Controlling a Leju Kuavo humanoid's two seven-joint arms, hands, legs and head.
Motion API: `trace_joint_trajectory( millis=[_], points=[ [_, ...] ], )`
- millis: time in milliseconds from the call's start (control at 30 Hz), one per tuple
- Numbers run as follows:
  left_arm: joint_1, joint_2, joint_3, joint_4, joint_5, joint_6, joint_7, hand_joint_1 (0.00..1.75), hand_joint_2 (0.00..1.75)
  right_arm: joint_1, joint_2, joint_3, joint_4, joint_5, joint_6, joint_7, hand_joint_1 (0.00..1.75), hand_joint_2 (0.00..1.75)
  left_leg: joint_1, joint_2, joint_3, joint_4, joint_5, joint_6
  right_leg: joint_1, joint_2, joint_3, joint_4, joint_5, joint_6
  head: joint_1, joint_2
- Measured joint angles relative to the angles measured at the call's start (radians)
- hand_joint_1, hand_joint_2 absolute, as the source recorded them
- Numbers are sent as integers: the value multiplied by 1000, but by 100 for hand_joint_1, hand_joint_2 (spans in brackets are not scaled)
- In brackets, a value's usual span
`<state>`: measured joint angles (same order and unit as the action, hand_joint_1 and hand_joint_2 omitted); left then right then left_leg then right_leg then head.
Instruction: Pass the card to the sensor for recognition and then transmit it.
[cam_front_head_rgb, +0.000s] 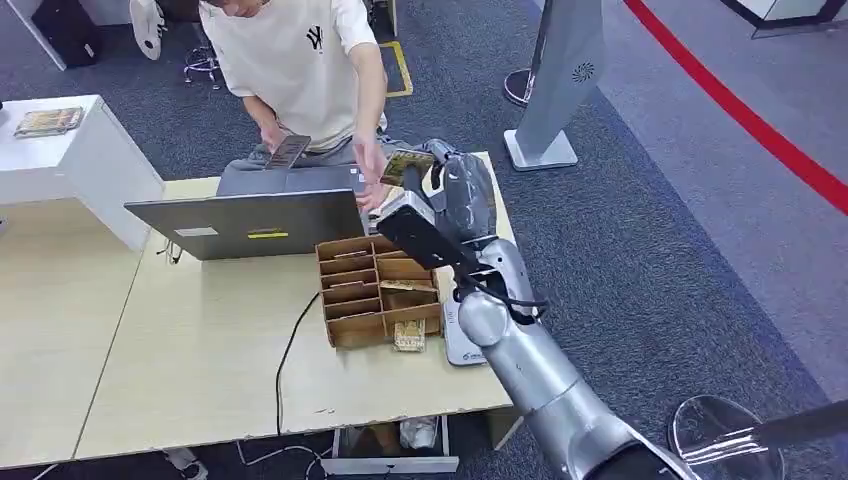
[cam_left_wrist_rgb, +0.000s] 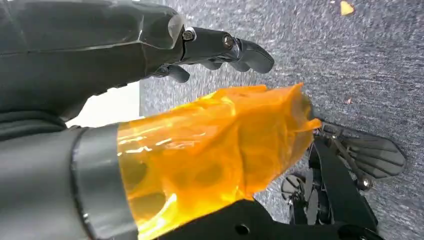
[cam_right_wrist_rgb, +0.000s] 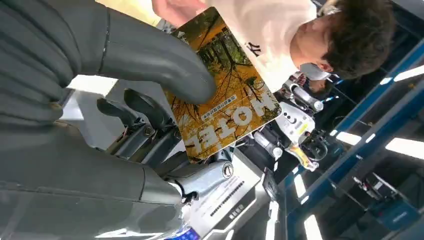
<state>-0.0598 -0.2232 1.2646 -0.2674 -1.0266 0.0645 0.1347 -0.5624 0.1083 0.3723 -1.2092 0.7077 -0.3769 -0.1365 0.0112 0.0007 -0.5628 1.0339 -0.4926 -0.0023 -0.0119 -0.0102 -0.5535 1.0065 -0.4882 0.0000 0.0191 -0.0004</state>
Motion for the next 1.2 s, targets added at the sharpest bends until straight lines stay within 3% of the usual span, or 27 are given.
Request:
trace_joint_trajectory(
  millis=[400,833,1167,1200],
  points=[
    [-1,21,-41,7,-35,-19,7,0,0,-252,5,48,360,155,10,84,175,175,0,0,-1,0,0,0,0,0,-1,0,1,0,0,0],
    [-1,28,-54,8,-45,-22,13,0,0,-328,24,91,533,307,-8,128,175,175,0,0,-1,0,0,0,0,0,-1,0,1,0,0,0],
    [-1,29,-58,8,-45,-22,15,0,0,-339,36,125,595,349,-7,145,175,175,0,0,-1,0,0,0,0,0,-1,0,1,0,0,0],
    [-1,29,-58,8,-45,-22,15,0,0,-339,36,126,599,350,-7,145,134,175,0,0,-1,0,0,0,0,0,-1,0,1,0,0,0]
  ],
)
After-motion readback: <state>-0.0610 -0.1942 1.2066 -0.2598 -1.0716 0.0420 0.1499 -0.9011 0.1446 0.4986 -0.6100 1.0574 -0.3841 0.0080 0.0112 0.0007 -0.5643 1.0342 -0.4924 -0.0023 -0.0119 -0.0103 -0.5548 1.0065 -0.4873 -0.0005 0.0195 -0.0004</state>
